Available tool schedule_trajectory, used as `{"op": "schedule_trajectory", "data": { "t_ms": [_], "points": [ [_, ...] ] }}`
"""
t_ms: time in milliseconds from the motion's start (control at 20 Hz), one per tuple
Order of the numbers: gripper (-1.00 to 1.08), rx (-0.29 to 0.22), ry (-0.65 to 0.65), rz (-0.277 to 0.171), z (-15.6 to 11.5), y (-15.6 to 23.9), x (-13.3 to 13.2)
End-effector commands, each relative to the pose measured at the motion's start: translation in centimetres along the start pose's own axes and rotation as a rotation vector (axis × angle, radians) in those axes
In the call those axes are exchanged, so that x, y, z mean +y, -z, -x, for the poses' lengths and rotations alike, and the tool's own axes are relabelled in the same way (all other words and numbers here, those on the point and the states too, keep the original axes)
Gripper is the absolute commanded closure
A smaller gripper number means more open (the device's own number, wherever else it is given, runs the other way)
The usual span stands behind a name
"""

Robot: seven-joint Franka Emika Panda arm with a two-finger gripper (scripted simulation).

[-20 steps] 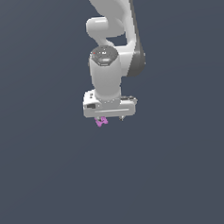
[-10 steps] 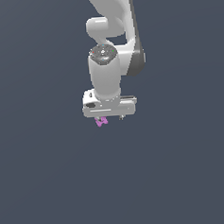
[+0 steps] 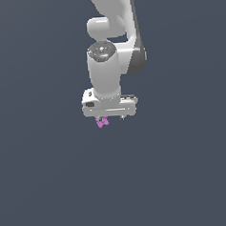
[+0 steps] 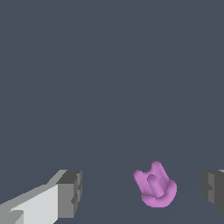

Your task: Pick up the object and move it to a goal position.

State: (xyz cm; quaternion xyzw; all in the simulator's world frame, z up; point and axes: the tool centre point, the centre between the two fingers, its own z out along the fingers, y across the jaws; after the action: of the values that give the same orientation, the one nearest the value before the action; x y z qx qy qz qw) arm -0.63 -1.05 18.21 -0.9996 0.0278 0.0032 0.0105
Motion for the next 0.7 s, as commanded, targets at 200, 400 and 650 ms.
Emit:
{"op": "schedule_trajectory", "data": {
  "t_ms": [200,400,650],
  "points": [
    [-0.92,0.000,0.039,0.002,0.7,-0.9,0.7],
    [-0.92,0.001,0.086,0.005,1.5,-2.0,1.5],
    [-0.92,0.002,0.170,0.010,3.2,-3.8,2.7]
  ]
}}
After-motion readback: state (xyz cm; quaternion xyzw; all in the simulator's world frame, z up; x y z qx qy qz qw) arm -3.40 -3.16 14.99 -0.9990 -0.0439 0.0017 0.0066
